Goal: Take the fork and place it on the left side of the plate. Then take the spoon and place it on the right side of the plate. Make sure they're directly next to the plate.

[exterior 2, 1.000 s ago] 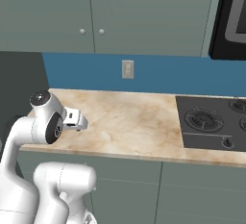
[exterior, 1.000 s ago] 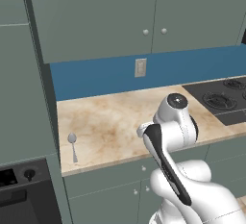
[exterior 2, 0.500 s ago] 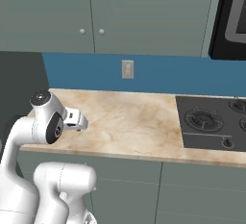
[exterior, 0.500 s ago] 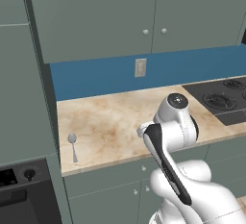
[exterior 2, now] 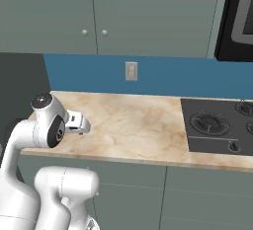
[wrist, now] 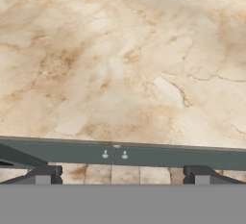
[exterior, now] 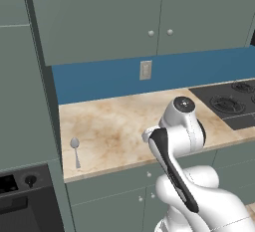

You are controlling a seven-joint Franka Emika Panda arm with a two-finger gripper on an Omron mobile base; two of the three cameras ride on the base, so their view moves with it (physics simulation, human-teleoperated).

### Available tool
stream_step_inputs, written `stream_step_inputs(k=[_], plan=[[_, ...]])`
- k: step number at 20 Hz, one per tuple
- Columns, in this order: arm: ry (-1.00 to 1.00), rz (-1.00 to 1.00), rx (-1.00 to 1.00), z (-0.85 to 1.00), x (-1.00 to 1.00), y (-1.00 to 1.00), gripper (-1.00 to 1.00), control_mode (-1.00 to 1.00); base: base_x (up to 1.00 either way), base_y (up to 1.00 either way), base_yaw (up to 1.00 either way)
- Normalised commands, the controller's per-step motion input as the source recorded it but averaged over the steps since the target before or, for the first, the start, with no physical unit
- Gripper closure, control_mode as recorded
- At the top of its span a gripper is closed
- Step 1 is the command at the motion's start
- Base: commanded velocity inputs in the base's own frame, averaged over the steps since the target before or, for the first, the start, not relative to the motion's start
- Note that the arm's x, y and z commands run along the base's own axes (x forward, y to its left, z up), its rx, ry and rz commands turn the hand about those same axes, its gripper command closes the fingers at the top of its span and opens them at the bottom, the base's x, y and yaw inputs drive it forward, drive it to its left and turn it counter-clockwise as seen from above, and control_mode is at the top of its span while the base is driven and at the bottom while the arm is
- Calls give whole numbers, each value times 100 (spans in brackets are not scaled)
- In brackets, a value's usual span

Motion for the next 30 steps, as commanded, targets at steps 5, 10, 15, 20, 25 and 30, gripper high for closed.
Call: stream_step_inputs(k=[5, 10, 15, 20, 25, 30], plan=[[0, 0, 0, 0, 0, 0, -100, -100, 0, 0, 0], [0, 0, 0, 0, 0, 0, -100, -100, 0, 0, 0], [0, 0, 0, -1, -31, 18, -100, -100, 0, 0, 0], [0, 0, 0, 0, -10, 81, -100, -100, 0, 0, 0], [0, 0, 0, 4, 0, 97, -100, -100, 0, 0, 0], [-8, 0, 1, 0, 2, 97, -100, -100, 0, 0, 0]])
